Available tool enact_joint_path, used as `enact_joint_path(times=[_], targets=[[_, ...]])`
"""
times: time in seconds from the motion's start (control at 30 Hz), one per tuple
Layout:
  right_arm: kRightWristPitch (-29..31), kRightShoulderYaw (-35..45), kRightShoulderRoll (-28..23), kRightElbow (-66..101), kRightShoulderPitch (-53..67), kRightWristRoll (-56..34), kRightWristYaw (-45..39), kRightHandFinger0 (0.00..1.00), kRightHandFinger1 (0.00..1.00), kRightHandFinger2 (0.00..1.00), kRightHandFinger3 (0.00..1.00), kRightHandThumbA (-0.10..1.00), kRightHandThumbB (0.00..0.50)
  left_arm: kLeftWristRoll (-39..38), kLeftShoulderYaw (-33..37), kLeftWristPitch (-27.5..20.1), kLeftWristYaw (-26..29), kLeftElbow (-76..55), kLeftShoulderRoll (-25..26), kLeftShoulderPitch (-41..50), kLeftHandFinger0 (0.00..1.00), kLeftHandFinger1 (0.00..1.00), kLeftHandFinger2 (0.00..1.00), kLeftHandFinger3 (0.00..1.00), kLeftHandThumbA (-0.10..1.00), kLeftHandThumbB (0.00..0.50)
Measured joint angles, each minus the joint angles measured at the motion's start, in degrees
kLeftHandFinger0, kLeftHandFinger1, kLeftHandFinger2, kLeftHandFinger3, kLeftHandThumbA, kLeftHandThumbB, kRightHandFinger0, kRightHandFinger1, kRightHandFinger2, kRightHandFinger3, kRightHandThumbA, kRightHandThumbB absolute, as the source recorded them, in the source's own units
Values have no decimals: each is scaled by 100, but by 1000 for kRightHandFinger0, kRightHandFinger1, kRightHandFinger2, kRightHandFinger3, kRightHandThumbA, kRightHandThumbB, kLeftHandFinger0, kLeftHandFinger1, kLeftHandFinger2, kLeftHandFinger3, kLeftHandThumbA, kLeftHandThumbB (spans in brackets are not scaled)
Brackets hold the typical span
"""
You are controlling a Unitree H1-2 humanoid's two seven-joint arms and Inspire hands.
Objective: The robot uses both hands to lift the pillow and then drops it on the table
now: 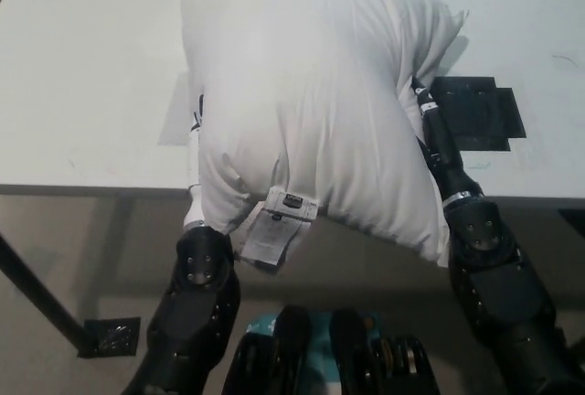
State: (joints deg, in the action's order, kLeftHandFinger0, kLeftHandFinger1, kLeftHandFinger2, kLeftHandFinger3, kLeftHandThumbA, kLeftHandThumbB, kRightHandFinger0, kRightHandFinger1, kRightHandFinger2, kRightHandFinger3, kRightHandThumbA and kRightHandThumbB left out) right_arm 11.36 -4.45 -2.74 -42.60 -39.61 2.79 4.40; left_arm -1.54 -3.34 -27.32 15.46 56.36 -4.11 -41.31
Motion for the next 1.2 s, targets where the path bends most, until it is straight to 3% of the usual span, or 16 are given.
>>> enact_joint_path(times=[0.07, 0.1, 0.17, 0.33, 0.43, 0.6, 0.67, 0.73, 0.77, 0.93, 1.07, 1.2], targets=[[-36, -22, 1, 312, 126, -12, 0, 1000, 1000, 1000, 1000, 1000, 305, -22, 34, 1, 23, -243, -55, 97, 1000, 1000, 1000, 1000, 1000, 17], [-62, -29, 3, 466, 184, -17, 0, 1000, 1000, 1000, 1000, 1000, 325, -30, 43, 6, 34, -360, -73, 145, 1000, 1000, 1000, 1000, 1000, 88], [-163, -35, 6, 786, 290, -30, 6, 1000, 1000, 1000, 1000, 1000, 293, -54, 63, 73, 55, -677, -112, 284, 1000, 1000, 1000, 1000, 1000, 60], [-501, 2, -6, 1426, 430, -53, 48, 1000, 1000, 1000, 1000, 1000, 330, -104, 64, 435, 76, -1648, -112, 558, 1000, 1000, 1000, 1000, 1000, 148], [-683, 18, -8, 1774, 464, -82, 56, 1000, 1000, 1000, 1000, 1000, 351, -135, 68, 670, 99, -2203, -113, 645, 1000, 1000, 1000, 1000, 1000, 157], [-1015, 24, -17, 2621, 479, -95, 87, 1000, 1000, 1000, 1000, 1000, 320, -145, 120, 1109, 127, -3286, -120, 664, 1000, 1000, 1000, 1000, 1000, 187], [-1096, 24, -48, 2945, 479, -88, 90, 1000, 1000, 1000, 1000, 1000, 339, -143, 165, 1223, 132, -3668, -124, 664, 1000, 1000, 1000, 1000, 1000, 187], [-1204, 24, -91, 3325, 479, -79, 90, 1000, 1000, 1000, 1000, 1000, 345, -120, 240, 1317, 144, -4048, -130, 663, 1000, 1000, 1000, 1000, 1000, 121], [-1223, 24, -103, 3415, 479, -77, 90, 1000, 1000, 1000, 1000, 1000, 312, -108, 272, 1336, 149, -4166, -132, 663, 1000, 1000, 1000, 1000, 1000, 96], [-1330, 23, -194, 4294, 478, 30, 93, 1000, 1000, 1000, 1000, 1000, 318, 146, 486, 1403, 235, -5078, -192, 661, 1000, 1000, 1000, 1000, 1000, 96], [-1412, 21, -206, 4954, 477, 97, 93, 1000, 1000, 1000, 1000, 1000, 331, 381, 661, 1422, 287, -5765, -291, 650, 1000, 1000, 1000, 1000, 1000, 63], [-1490, 17, -197, 5618, 477, 199, 96, 1000, 1000, 1000, 1000, 1000, 335, 623, 816, 1422, 322, -6361, -373, 631, 1000, 1000, 1000, 1000, 1000, 81]])
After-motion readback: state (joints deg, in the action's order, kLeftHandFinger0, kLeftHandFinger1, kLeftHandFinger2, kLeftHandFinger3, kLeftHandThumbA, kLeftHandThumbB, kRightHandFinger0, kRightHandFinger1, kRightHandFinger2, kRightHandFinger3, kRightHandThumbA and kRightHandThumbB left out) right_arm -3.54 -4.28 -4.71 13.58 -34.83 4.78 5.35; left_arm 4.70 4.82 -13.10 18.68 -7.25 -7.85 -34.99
